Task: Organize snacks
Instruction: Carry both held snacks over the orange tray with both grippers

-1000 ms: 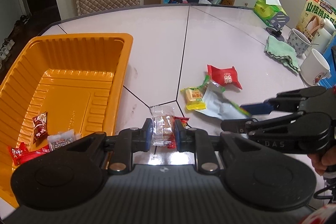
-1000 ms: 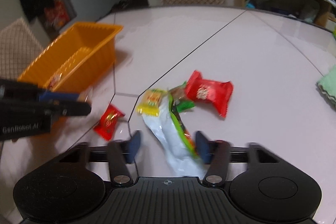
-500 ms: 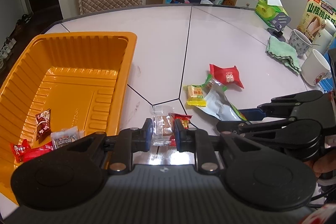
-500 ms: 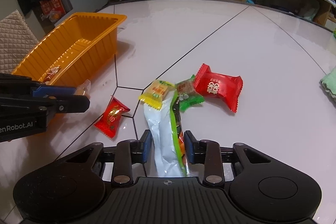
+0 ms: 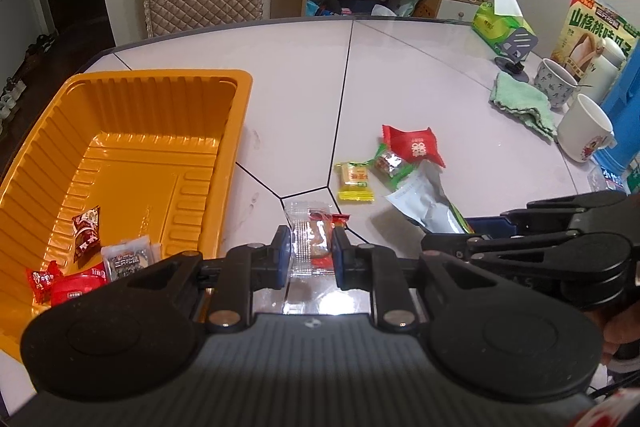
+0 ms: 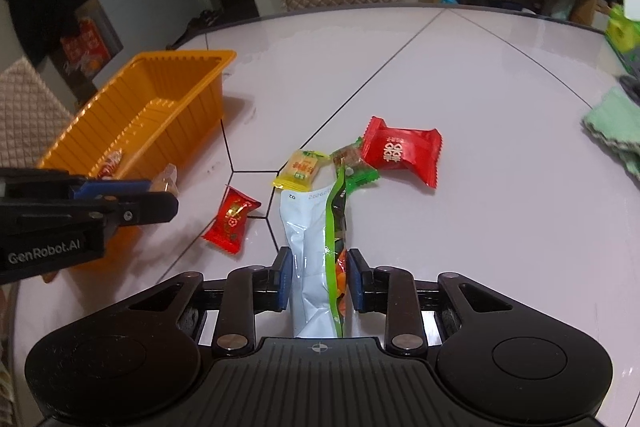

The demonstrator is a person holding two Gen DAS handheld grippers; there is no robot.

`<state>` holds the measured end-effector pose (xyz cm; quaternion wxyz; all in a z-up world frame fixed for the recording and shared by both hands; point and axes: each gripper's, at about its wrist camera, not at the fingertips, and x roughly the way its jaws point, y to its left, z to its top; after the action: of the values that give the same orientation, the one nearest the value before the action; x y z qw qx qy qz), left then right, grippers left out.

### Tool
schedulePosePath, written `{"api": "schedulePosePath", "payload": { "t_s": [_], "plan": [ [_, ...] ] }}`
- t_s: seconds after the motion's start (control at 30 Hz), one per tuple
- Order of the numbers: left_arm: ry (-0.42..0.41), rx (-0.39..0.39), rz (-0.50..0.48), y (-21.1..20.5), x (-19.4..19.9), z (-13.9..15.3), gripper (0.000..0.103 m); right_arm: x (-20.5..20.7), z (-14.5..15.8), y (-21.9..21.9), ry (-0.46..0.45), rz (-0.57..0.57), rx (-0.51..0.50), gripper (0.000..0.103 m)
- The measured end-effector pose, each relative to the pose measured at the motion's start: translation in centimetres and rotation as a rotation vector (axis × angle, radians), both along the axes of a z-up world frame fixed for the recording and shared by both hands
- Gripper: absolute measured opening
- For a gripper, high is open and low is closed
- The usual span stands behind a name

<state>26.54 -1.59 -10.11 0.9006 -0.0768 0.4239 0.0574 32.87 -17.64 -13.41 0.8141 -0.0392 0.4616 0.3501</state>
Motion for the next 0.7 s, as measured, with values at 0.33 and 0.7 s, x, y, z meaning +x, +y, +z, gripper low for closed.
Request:
{"api": "schedulePosePath", "payload": {
  "t_s": [0.33, 0.7],
  "plan": [
    [-0.042, -0.031, -0.009, 0.2, -2.5, 2.2, 0.019, -2.8, 3.1, -1.5, 0.041, -0.094, 0.069, 0.029],
    [-0.089, -0.042, -0.004, 1.6, -6.2, 4.8, 0.019, -6.4, 6.3, -0.4, 0.078, -0.111, 0.15, 0.029]
  ]
}}
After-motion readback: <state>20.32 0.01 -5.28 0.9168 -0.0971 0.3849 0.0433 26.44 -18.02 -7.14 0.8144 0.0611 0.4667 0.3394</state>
